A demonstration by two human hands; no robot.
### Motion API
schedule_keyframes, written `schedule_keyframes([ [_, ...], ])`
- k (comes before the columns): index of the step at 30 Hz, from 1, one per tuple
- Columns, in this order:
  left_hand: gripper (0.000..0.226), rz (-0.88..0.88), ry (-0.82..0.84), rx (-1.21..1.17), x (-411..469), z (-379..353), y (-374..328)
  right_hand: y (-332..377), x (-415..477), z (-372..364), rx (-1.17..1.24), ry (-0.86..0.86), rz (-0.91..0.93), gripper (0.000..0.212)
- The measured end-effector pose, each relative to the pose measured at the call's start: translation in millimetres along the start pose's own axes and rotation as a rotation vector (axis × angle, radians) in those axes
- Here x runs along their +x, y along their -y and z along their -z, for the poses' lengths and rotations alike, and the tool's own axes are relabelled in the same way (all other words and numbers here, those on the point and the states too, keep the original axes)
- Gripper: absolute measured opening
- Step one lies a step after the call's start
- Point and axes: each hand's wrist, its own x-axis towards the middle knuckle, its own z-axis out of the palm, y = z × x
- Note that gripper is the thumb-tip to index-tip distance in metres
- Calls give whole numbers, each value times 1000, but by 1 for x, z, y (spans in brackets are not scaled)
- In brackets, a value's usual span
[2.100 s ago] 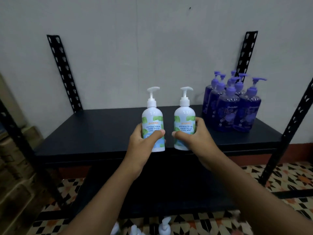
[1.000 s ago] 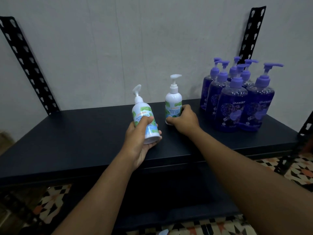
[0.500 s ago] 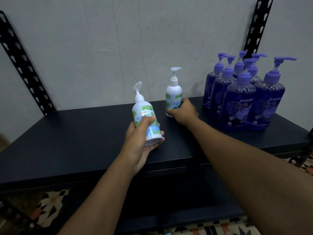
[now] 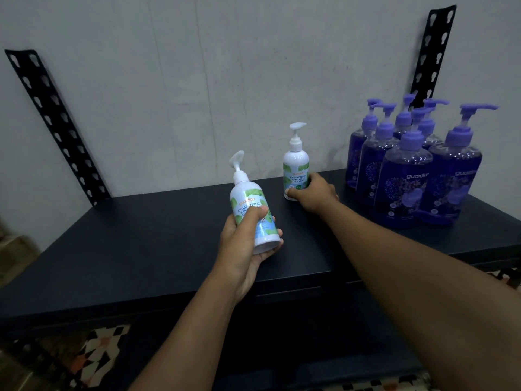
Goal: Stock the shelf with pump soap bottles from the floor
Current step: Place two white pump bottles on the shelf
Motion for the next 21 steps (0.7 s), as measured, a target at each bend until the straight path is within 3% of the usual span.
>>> schedule_keyframes([
  [3,39,1,6,3,1,0,1,0,-1,-1,-20,-4,0,65],
  [8,34,3,5,14,1,0,1,-5,-23,6,-53,-30,69,93],
  [16,27,-124,-37,203,-2,-5,4,-33,-79,36,-514,153,239,71],
  [21,39,-346,-51,588,2,-11,-1,-40,-98,43,-595,177,239,71],
])
